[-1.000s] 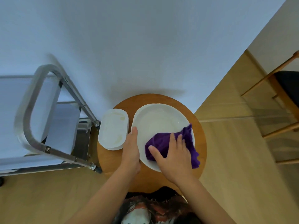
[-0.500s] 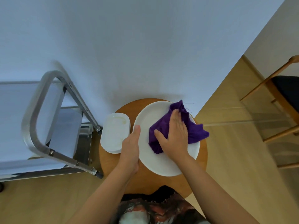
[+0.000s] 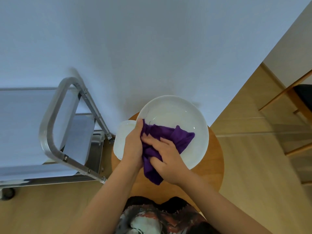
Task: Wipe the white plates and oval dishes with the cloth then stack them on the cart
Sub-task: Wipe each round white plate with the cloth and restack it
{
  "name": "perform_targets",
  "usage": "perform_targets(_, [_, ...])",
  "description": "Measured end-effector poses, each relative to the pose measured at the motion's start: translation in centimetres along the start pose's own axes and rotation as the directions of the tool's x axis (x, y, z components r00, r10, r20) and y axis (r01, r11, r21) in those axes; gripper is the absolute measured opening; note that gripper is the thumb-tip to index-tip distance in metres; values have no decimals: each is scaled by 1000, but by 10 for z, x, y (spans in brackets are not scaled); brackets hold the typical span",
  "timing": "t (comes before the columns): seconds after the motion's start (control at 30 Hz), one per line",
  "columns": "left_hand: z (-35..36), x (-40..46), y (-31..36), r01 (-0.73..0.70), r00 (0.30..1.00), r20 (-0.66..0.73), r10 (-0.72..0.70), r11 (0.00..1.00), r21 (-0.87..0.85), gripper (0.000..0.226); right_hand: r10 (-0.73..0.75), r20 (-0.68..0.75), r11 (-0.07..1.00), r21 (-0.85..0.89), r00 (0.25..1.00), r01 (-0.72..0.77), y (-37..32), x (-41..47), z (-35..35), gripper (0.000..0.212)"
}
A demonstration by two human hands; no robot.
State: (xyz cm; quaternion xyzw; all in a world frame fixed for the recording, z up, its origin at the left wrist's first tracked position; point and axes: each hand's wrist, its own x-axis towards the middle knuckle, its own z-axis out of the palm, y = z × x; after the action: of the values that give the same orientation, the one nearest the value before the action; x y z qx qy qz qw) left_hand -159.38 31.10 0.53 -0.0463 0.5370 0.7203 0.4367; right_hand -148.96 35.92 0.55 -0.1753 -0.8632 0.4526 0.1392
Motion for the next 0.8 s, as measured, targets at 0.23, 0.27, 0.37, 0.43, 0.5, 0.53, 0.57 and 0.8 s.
perform_targets(0.23, [-2, 7, 0, 258, 953, 207, -221, 950, -174, 78, 9, 78, 991, -131, 997, 1, 11, -28, -20, 52])
perform_targets(0.27, [-2, 7, 0, 273, 941, 256, -221, 944, -186, 76, -8, 80, 986, -165, 997, 22, 11, -31, -23, 51])
perform_targets(0.37, [-4, 9, 1, 224, 939, 299, -168, 961, -163, 72, -83, 85, 947, -303, 993, 105, 13, -40, -32, 49])
perform_targets(0.43, [-7, 13, 5, 136, 950, 296, -102, 986, -96, 67, -120, 79, 905, -401, 990, 142, 16, -45, -41, 46])
perform_targets(0.5, [-9, 14, 10, 43, 965, 258, -40, 999, -4, 59, -172, 26, 837, -524, 985, 160, 20, -46, -50, 41])
perform_targets(0.53, [-10, 15, 13, 15, 975, 220, -26, 999, 51, 55, -191, -28, 798, -586, 981, 139, 21, -45, -55, 38])
perform_targets(0.57, [-10, 15, 16, 5, 984, 178, -22, 996, 93, 49, -195, -106, 771, -632, 975, 86, 21, -43, -59, 36])
perform_targets(0.8, [1, 11, 25, 30, 985, 165, -47, 994, 108, 35, -31, -437, 973, -220, 899, -74, -9, -32, -22, 40])
